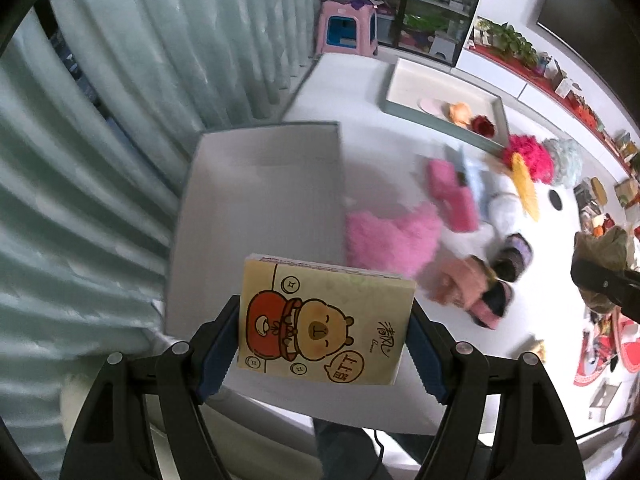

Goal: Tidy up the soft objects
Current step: 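Carry the tissue pack and tan sock over the white box with both tools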

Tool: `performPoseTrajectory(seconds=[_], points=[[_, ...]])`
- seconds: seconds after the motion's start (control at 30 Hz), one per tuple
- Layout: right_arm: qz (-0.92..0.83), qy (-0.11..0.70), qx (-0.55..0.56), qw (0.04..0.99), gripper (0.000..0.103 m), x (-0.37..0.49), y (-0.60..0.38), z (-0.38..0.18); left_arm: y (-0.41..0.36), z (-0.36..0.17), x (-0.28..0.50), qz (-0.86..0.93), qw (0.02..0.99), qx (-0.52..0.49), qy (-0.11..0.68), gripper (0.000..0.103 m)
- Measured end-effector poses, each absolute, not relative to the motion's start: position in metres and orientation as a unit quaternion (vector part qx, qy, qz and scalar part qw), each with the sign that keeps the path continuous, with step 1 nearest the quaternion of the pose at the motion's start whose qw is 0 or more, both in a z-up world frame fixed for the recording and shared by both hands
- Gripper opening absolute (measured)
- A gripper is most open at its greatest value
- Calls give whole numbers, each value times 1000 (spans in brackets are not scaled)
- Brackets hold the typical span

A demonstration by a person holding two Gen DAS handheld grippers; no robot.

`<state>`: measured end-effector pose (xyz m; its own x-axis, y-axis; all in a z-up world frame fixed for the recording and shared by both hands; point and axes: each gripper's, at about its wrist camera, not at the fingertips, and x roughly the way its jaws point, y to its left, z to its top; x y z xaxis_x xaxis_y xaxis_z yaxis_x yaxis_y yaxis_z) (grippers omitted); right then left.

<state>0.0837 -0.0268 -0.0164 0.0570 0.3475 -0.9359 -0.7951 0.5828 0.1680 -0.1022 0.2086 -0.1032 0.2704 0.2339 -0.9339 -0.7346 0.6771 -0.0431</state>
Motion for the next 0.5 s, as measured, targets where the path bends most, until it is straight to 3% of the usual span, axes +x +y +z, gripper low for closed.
performPoseTrajectory(seconds=[0.5], points=[[486, 525, -243, 655, 22, -5, 154, -27, 318, -118, -138, 374, 741, -267, 491, 77]])
